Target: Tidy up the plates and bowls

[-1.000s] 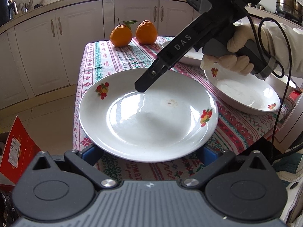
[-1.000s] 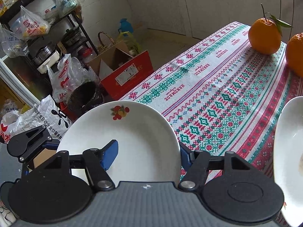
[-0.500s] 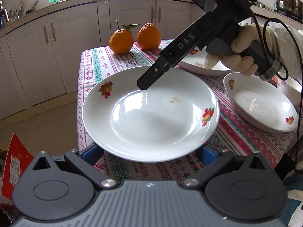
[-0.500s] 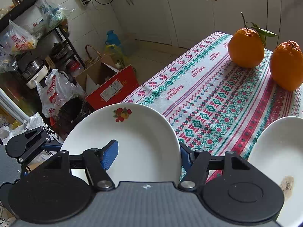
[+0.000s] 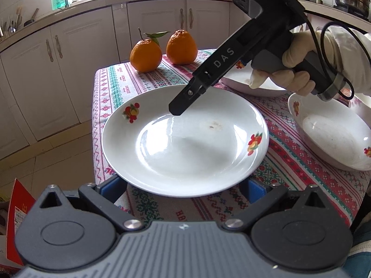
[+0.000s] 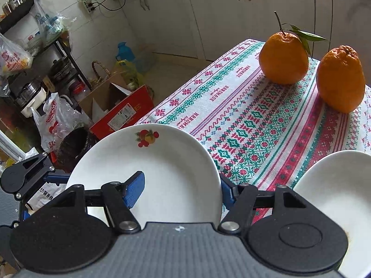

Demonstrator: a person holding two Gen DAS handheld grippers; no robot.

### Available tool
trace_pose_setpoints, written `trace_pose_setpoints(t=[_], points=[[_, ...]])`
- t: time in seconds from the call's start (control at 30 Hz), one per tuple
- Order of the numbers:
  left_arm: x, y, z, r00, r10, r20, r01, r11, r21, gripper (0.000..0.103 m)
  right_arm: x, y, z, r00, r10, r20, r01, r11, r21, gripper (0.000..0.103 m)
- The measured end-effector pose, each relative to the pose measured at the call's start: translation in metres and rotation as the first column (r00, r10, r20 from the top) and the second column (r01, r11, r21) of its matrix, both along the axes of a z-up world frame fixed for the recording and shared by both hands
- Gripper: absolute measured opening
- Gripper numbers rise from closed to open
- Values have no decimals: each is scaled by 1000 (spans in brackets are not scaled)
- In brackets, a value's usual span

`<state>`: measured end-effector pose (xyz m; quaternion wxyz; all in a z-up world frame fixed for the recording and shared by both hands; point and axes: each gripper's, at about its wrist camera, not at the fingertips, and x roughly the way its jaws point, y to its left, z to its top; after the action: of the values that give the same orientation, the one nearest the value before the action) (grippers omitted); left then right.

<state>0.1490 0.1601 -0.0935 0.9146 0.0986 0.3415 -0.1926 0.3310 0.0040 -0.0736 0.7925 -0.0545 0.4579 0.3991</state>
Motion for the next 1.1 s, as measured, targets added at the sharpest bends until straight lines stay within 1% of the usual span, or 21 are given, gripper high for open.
trace_pose_setpoints(t=[0.1,0.17,0.23,0.27,0.33,0.4,0.47,0.6,0.83,0.97,1.1], points=[[1,0,1,1000,-1,1,1,1000,4,102,1,0,0,1000,-3,1,3,1000,-1,73],[3,0,1,1000,-1,0,1,1000,3,102,0,1,0,1000,4,3,-4,1000,-3,75],[1,-1,1,1000,-1,1,1,1000,-3,102,-2,2,0,1000,13,-2,-13,1000,0,84],[0,0,2,1000,0,1,0,1000,-7,102,-3,3,0,1000,15,-6,-15,1000,3,86],[-2,1,4,1000,4,2,-4,1000,-13,102,-7,3,3,1000,21,-4,-21,1000,9,97],[-6,2,6,1000,8,9,-8,1000,-16,102,-12,2,7,1000,22,9,-22,1000,7,100],[-10,3,10,1000,14,14,-14,1000,-14,102,-17,-1,12,999,25,22,-25,1000,-3,101],[-24,1,20,999,16,30,-15,1000,-17,102,-32,-13,27,998,-2,55,2,1000,-10,102],[-55,-19,33,999,-17,36,17,1000,8,102,-77,-48,61,990,-38,137,36,999,15,103],[-70,-38,32,998,-51,35,50,998,22,102,-107,-73,70,982,-70,177,73,997,-6,103],[-83,-58,27,994,-111,22,111,994,18,102,-138,-102,71,977,-106,187,114,993,-32,103]])
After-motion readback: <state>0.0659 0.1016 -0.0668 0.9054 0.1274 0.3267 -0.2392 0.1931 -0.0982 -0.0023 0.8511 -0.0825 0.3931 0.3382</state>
